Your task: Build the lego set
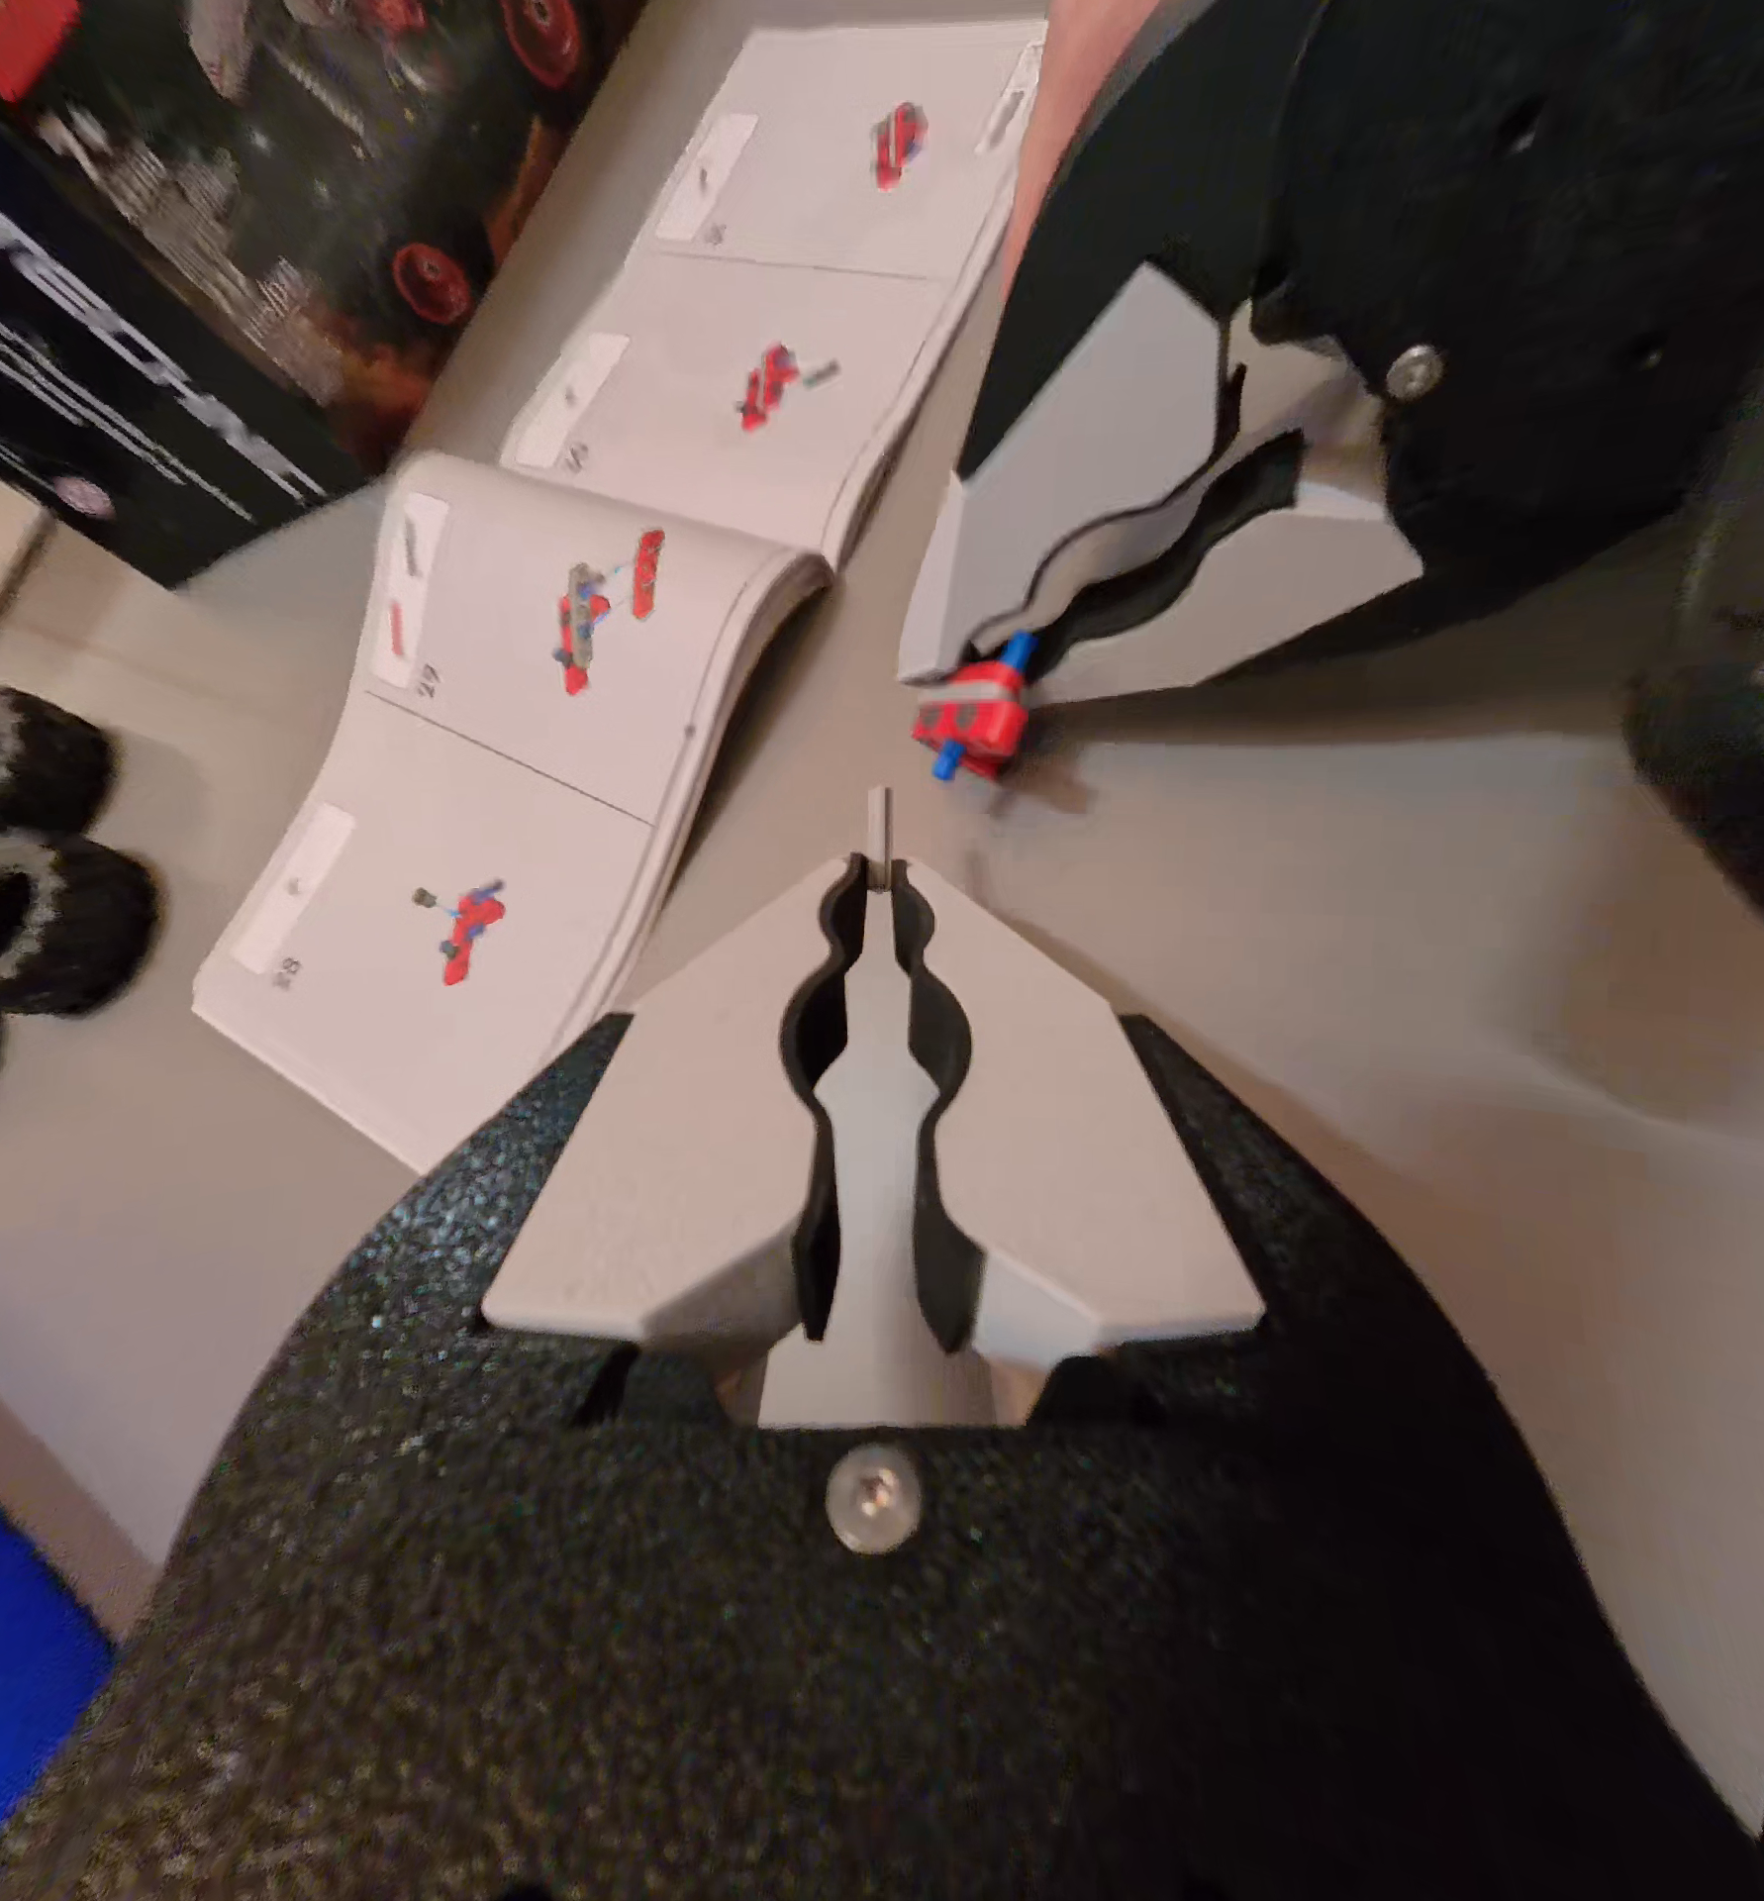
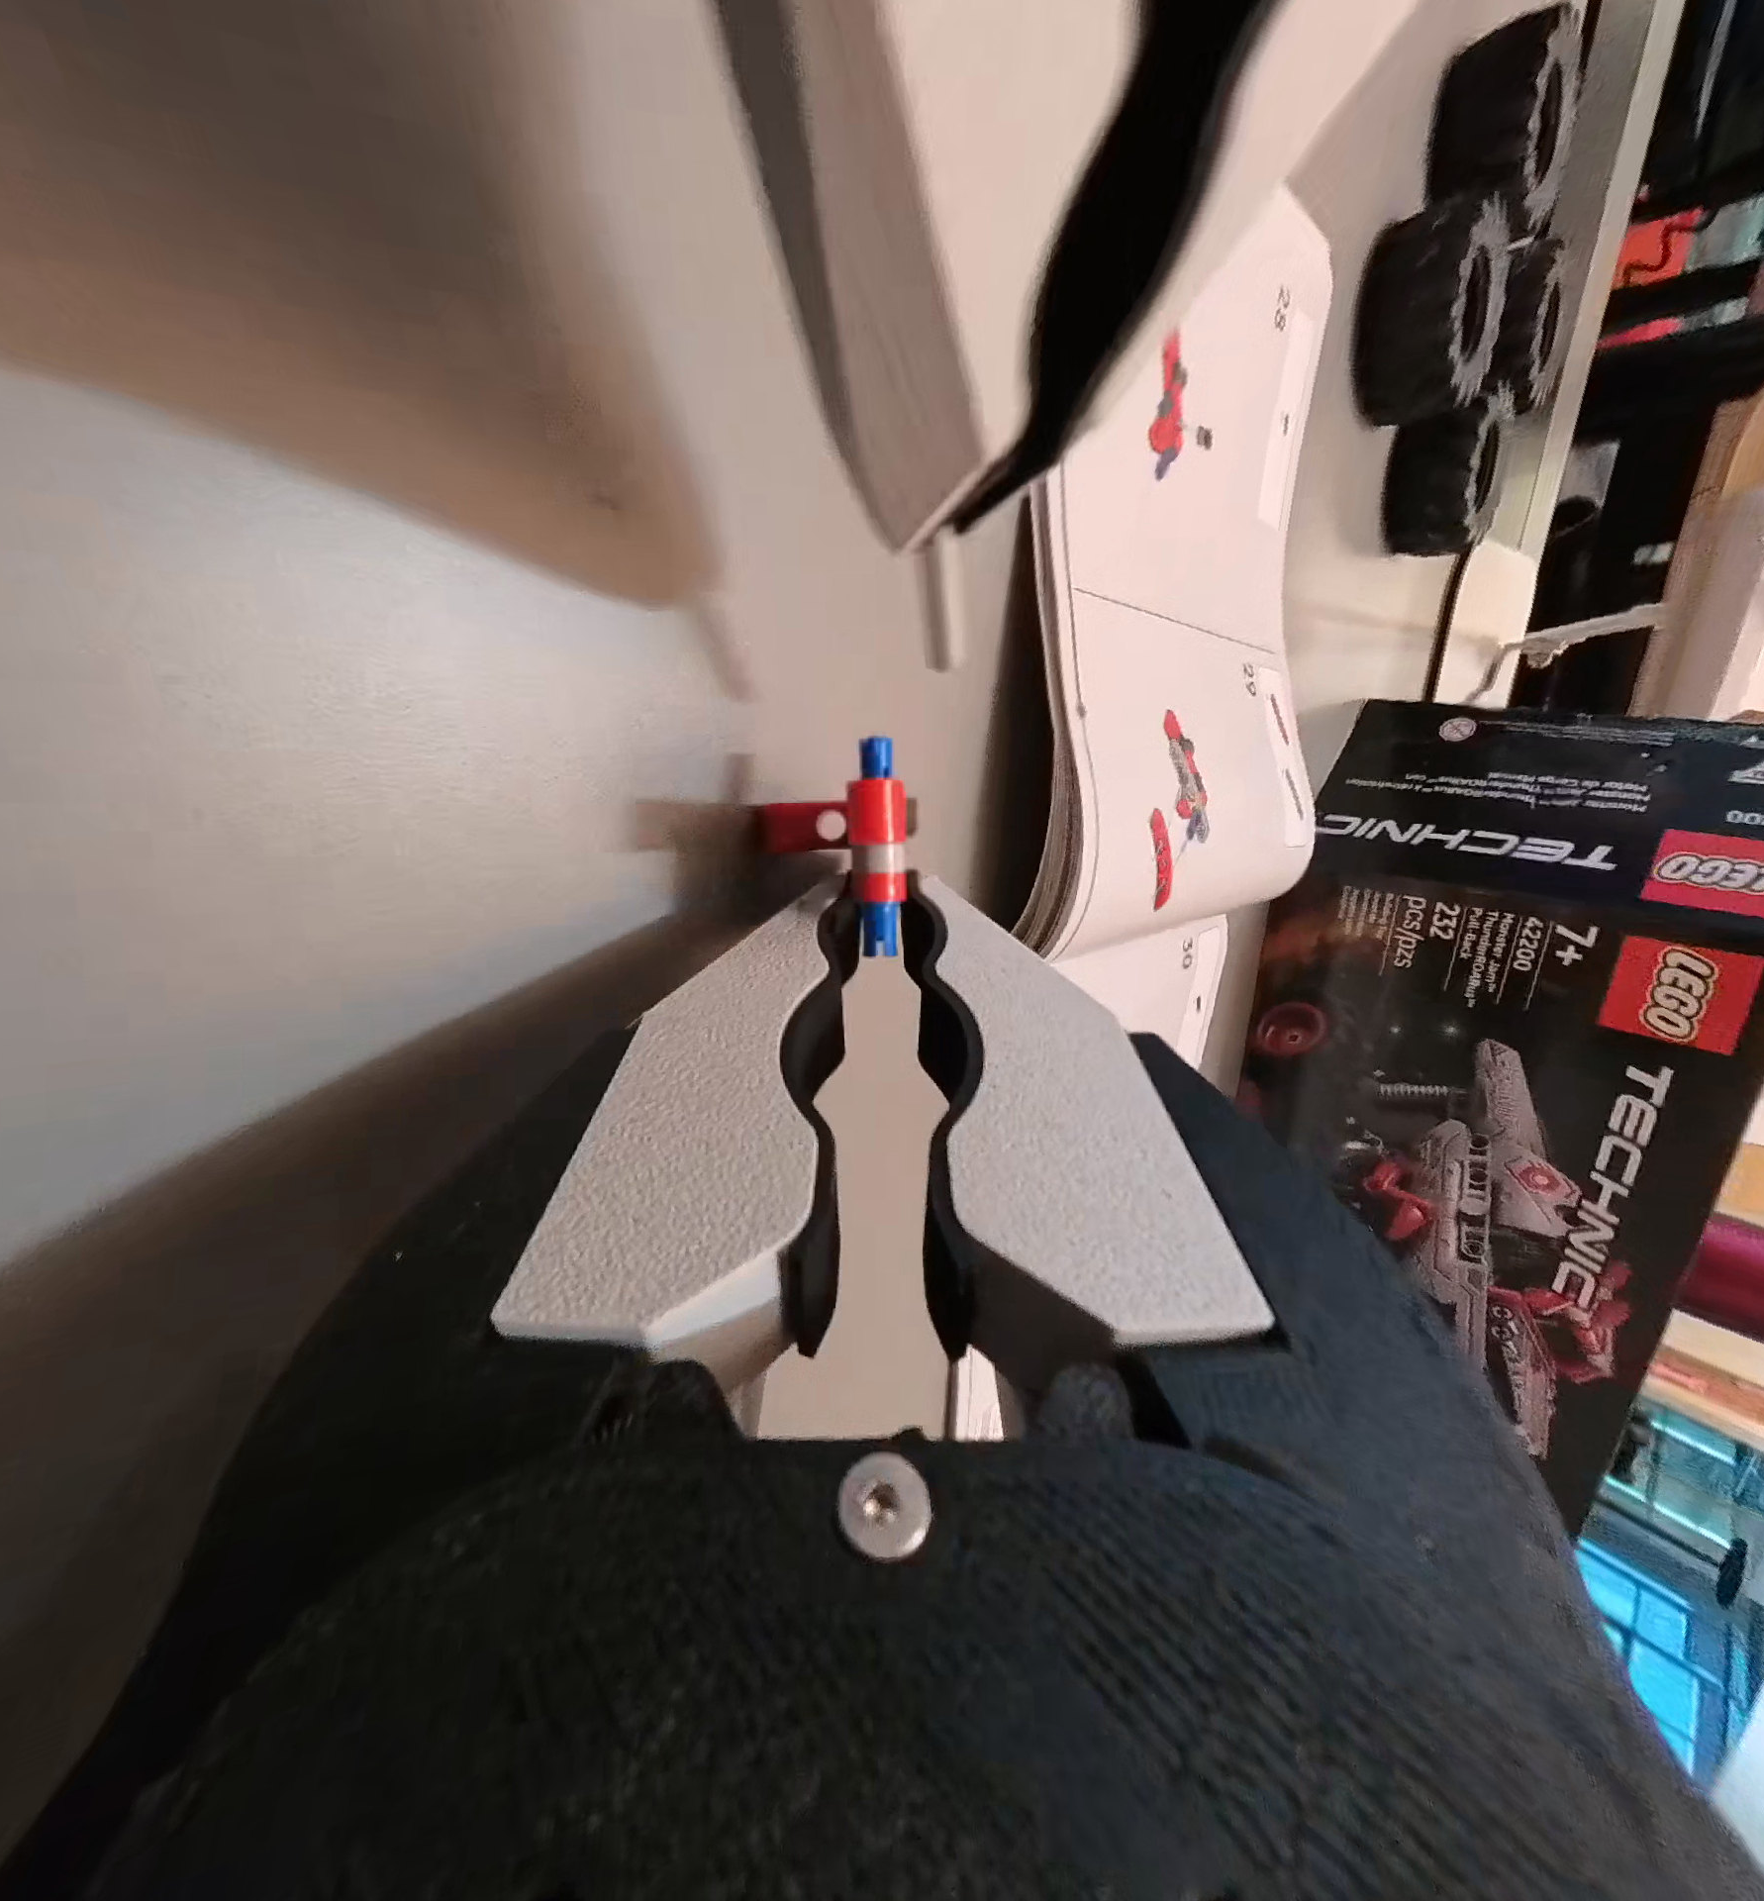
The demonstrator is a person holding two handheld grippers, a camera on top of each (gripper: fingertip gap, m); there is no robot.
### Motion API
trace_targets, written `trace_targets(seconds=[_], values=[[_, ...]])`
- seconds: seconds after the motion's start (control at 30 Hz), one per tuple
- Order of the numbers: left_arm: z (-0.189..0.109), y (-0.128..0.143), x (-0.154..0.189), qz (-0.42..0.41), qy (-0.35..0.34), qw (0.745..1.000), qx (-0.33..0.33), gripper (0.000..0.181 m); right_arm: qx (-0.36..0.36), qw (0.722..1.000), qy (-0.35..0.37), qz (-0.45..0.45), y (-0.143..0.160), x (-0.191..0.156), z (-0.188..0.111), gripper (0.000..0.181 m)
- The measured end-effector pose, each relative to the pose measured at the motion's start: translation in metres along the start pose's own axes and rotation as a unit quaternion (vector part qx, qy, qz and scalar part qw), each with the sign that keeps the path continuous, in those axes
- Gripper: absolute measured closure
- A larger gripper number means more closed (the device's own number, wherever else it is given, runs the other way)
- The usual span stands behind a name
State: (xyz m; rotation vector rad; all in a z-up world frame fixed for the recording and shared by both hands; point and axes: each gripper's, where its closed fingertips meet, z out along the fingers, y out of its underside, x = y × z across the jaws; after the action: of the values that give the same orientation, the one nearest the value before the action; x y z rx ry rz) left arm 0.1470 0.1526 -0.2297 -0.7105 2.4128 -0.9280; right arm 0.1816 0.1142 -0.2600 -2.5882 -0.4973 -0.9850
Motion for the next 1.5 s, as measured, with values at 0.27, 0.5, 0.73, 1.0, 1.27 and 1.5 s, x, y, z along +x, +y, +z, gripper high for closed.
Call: trace_targets(seconds=[0.27,0.5,0.73,1.0,1.27,1.5], values=[[-0.015,-0.021,0.002,-0.04,0.015,0.998,0.053,0.18,-0.02,0.999,0.018,-0.026,-0.007,0.006,0.001,0.176],[-0.006,-0.021,0.018,-0.051,0.088,0.991,0.083,0.18,-0.011,0.999,0.024,-0.03,-0.013,0.006,0.0,0.176],[0.005,0.002,0.005,-0.03,0.025,0.999,0.005,0.18,0.006,1.0,0.013,-0.024,-0.016,0.008,-0.006,0.176],[0.008,0.021,-0.012,-0.074,0.007,0.997,-0.01,0.18,0.131,0.989,-0.039,0.057,-0.034,0.008,-0.007,0.174],[0.008,0.024,-0.016,-0.086,0.009,0.996,-0.005,0.18,0.249,0.944,-0.108,0.187,-0.041,0.012,-0.014,0.16],[0.004,0.021,-0.02,-0.083,0.001,0.997,0.005,0.18,0.253,0.954,-0.056,0.15,-0.04,0.009,-0.005,0.166]])
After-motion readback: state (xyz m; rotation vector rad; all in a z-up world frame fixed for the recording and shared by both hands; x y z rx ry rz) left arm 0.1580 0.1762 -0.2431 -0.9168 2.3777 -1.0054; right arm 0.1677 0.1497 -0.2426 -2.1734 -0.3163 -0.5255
